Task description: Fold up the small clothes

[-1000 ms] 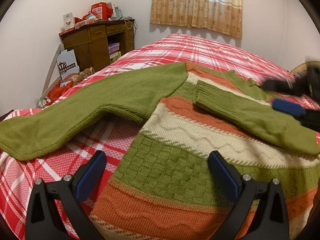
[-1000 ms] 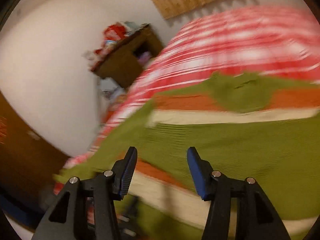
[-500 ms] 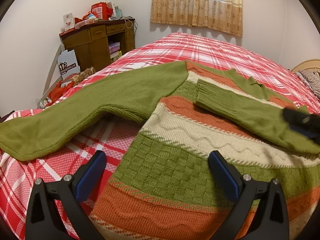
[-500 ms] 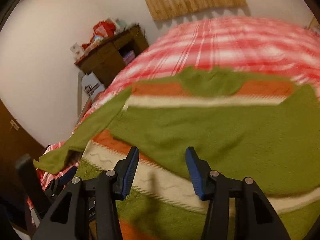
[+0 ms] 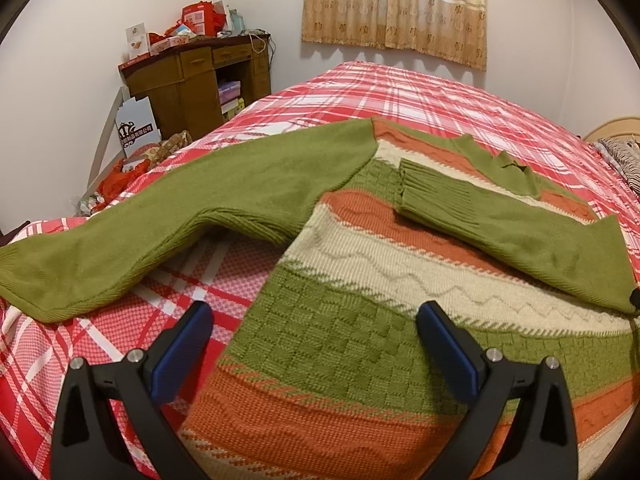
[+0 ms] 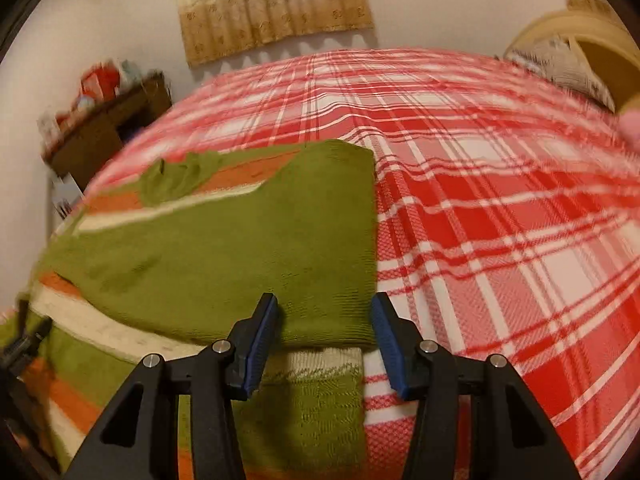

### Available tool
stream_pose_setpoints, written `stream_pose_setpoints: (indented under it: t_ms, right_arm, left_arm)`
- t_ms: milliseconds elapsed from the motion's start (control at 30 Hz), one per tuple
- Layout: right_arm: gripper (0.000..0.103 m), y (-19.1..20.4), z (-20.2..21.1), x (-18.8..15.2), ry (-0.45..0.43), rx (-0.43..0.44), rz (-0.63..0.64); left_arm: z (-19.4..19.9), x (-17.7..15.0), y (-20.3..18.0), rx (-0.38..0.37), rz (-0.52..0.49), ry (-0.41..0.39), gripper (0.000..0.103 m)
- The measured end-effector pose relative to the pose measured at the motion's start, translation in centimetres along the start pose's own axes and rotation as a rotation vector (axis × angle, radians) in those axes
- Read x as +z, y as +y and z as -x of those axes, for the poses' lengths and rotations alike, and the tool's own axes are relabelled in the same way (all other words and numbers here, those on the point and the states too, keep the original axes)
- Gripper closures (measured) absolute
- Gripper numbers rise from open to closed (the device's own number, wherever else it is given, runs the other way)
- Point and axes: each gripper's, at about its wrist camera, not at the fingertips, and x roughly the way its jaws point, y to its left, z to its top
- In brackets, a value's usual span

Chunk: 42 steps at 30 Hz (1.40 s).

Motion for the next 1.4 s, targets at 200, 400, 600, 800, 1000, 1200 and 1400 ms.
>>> stream_pose_setpoints:
  t_ms: [200, 400, 600, 800, 1000, 1200, 1400]
  right_arm:
    - [0.053, -0.7, 0.0, -0.5, -0.015, 0.028, -0.058]
    - [0.053, -1.3, 0.6, -0.9, -0.057, 0.027, -0.1]
    - [0.053, -1.5, 0.7, -1.0, -0.078, 0.011, -0.106]
    - [0.053, -0.4, 2.4, -1.5, -0.179, -0.021, -0.052]
    - [0.053, 4.9, 3.3, -2.4, -0.239, -0.082, 0.216]
    - [0.053, 5.9, 2.4, -2.7, -0.185, -0.109, 0.278]
    - [0.053, 4.7, 1.9, -2.5, -0.157, -0.101, 0.217]
  left_arm:
    - [1.3, 1.3, 0.6, -0.027, 0.055, 0.037, 0.0]
    - [1.9, 5.0, -1.6, -0.059, 0.091, -0.031, 0.0]
    - [-2.9, 6.4, -6.4, 0.234, -0.133, -0.012, 0.0]
    - [-3.7, 5.9, -5.5, 0.272, -0.18, 0.022, 0.0]
    - [0.5, 5.3, -1.0, 0.187, -0.09, 0.007, 0.0]
    - [5.4, 3.7, 12.1, 0.294, 0.194, -0.025, 0.0]
    - [6.6, 3.0, 25.2, 0.49, 0.505, -0.005, 0.002]
